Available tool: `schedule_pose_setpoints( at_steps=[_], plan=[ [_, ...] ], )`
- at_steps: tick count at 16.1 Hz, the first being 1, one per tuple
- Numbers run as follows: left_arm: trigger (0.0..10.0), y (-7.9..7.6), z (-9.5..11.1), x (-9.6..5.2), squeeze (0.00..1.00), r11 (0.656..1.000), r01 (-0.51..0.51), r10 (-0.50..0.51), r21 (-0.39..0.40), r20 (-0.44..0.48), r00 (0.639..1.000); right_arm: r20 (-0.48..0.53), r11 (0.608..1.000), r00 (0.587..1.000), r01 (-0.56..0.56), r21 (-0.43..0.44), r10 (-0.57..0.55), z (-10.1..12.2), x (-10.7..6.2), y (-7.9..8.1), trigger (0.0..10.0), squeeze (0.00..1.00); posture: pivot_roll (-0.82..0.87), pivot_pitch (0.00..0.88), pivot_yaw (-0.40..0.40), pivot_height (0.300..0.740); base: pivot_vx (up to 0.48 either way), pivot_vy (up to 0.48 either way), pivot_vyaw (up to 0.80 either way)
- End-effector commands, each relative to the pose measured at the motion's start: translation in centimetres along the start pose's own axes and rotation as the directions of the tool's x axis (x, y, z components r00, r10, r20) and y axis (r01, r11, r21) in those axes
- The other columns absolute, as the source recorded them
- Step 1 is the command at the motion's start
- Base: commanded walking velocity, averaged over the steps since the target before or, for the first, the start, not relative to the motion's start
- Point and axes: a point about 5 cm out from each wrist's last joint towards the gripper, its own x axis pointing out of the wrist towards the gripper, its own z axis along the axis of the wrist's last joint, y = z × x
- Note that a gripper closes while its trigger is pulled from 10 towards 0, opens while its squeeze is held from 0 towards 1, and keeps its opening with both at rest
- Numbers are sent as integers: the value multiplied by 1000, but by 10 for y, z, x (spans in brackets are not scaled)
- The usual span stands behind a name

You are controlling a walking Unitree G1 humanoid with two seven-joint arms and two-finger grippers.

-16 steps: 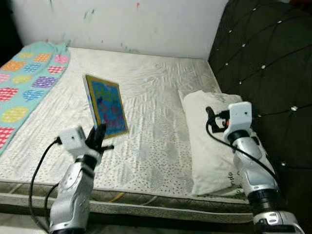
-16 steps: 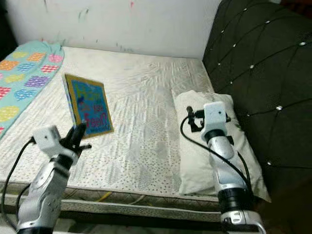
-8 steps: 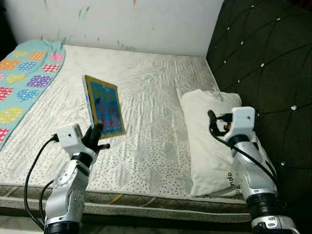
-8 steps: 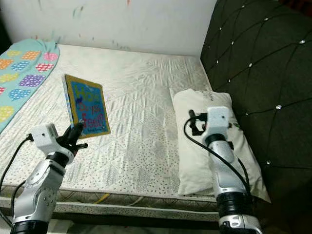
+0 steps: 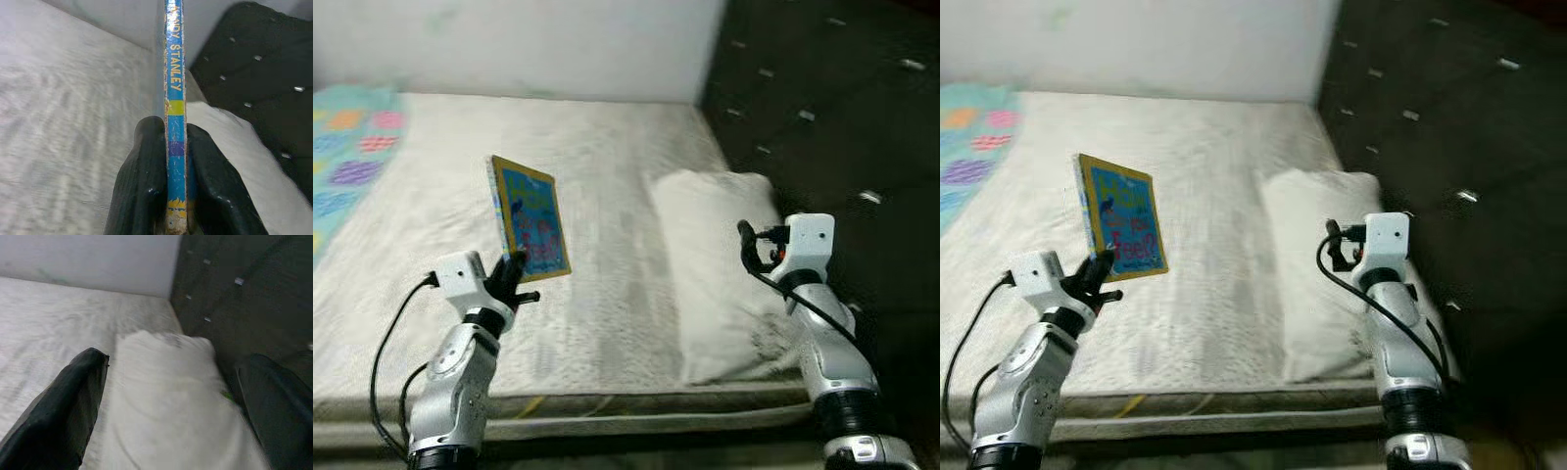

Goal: Clean up the room

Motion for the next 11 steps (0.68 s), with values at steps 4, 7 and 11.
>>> schedule_pose_setpoints(
  at_steps=[4,7,11],
  plan=[
    [10000,-4,-6,3,0,996,67,-72,-66,-86,994,27,999,1000,-12,-48,14,12,4,-3,10000,0,-28,0,-93,740,0,0,0],
    [10000,-7,-2,-2,0,986,77,-89,-151,-78,993,44,998,999,-20,-67,23,17,5,-3,10000,0,-12,0,-88,740,0,0,0],
    [10000,-4,4,-25,0,950,130,-151,-284,-53,987,-9,997,1000,2,77,-1,6,0,0,10000,0,1,0,-84,740,0,0,0]
  ],
)
